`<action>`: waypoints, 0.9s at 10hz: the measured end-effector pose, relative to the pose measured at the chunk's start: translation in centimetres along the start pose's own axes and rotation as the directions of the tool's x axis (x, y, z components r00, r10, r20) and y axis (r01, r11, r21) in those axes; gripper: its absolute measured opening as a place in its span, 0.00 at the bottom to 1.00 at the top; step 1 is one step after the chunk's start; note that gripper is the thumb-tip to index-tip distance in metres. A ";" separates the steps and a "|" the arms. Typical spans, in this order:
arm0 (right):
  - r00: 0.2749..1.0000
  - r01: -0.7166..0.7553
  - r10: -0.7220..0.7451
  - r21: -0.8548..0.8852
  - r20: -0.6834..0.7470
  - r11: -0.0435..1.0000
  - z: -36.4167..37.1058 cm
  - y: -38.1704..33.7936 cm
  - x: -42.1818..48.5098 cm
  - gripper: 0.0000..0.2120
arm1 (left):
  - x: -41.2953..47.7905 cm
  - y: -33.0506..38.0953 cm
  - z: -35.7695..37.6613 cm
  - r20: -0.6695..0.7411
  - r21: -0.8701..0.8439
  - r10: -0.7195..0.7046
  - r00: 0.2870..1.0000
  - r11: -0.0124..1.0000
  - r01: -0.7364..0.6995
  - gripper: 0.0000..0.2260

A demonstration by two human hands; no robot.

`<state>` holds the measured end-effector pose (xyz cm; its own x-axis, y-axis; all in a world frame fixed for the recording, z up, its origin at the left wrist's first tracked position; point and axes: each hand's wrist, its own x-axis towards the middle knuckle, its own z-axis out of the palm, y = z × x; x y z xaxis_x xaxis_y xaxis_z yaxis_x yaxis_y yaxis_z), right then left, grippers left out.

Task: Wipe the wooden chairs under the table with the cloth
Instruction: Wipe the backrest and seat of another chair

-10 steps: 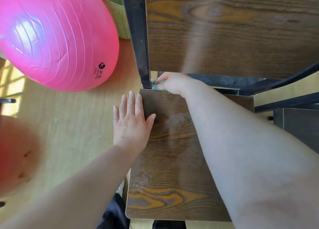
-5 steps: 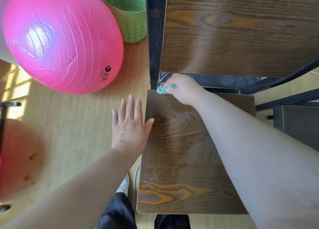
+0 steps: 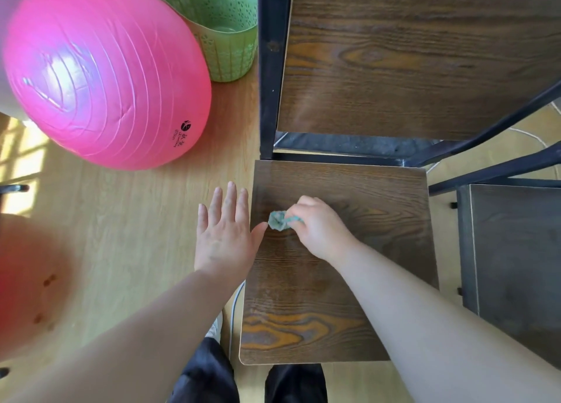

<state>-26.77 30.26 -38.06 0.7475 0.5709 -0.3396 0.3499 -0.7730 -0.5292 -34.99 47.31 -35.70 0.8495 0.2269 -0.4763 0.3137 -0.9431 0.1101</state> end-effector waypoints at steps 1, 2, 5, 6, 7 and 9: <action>0.963 -0.145 0.178 0.167 -0.201 0.975 -2.1 1.1 -0.5 0.08 | 0.0 0.1 0.0 -0.015 -0.009 0.023 1.000 1.000 -0.023 0.33; 0.807 -0.390 0.448 0.222 -0.386 0.894 -5.4 5.2 -1.2 0.09 | 0.1 0.2 0.1 -0.030 -0.006 0.043 0.999 0.999 -0.043 0.33; 0.647 -0.645 0.653 0.174 -0.394 0.744 -6.9 11.1 -2.5 0.12 | 0.8 0.5 0.9 -0.037 0.010 0.061 0.997 0.998 -0.060 0.32; 0.691 -0.596 0.605 0.163 -0.396 0.786 -5.7 9.4 -1.6 0.12 | 0.8 0.0 1.2 -0.037 0.008 0.064 0.997 0.998 -0.064 0.32; 0.784 -0.500 0.501 0.105 -0.366 0.860 -4.1 6.2 -0.5 0.13 | 0.3 -0.9 1.3 -0.021 0.017 0.059 0.998 0.998 -0.059 0.32; 0.909 -0.311 0.320 0.076 -0.266 0.947 1.4 0.6 -1.7 0.12 | -1.1 -2.6 0.9 -0.013 0.017 0.040 0.999 0.999 -0.040 0.31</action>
<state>-28.60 29.23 -38.94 0.9417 0.1983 -0.2718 0.0559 -0.8888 -0.4549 -37.09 49.32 -36.27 0.8670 0.1922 -0.4598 0.2725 -0.9554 0.1143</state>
